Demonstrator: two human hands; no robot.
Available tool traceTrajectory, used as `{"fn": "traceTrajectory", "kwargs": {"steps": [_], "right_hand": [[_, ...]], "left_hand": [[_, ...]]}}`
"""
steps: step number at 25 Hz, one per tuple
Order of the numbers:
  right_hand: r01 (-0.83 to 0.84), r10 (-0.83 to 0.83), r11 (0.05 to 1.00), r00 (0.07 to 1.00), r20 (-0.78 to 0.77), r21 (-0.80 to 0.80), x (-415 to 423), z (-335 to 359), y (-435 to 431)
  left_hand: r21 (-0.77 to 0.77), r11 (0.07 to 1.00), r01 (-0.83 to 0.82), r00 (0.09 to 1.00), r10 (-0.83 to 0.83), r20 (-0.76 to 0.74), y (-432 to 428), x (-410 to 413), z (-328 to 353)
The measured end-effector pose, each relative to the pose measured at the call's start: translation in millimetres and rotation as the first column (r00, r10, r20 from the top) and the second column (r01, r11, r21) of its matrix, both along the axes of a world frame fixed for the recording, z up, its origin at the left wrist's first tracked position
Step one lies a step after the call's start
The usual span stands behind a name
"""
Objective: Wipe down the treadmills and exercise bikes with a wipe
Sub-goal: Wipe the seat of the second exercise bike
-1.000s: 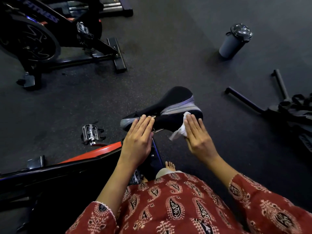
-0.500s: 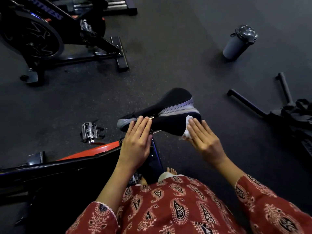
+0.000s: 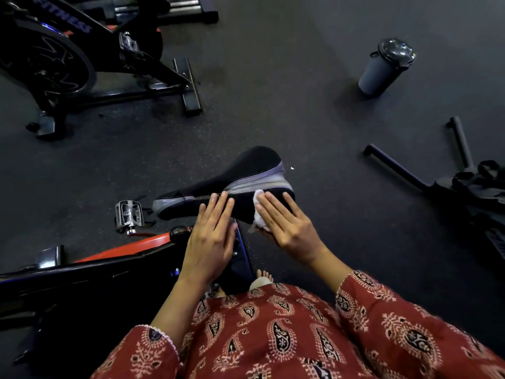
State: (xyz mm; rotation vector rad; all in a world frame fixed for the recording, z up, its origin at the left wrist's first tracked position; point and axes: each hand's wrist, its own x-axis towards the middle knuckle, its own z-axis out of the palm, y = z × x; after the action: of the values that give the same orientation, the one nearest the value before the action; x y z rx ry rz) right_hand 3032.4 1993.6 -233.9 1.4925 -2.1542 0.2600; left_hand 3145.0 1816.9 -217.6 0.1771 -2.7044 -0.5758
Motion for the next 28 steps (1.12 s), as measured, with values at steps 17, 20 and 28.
{"fn": "traceTrajectory", "kwargs": {"steps": [17, 20, 28], "right_hand": [[-0.162, 0.161, 0.986, 0.882, 0.444, -0.037, -67, 10, 19], [-0.014, 0.011, 1.0, 0.88, 0.475, 0.003, -56, 19, -29], [-0.273, 0.229, 0.957, 0.921, 0.316, 0.101, -76, 22, 10]], "left_hand": [[0.075, 0.974, -0.215, 0.975, 0.209, 0.074, 41, -15, 1], [0.069, 0.966, -0.25, 0.966, 0.244, 0.082, 47, -16, 2], [-0.001, 0.92, -0.391, 0.92, 0.391, 0.039, 41, 1, 5]]}}
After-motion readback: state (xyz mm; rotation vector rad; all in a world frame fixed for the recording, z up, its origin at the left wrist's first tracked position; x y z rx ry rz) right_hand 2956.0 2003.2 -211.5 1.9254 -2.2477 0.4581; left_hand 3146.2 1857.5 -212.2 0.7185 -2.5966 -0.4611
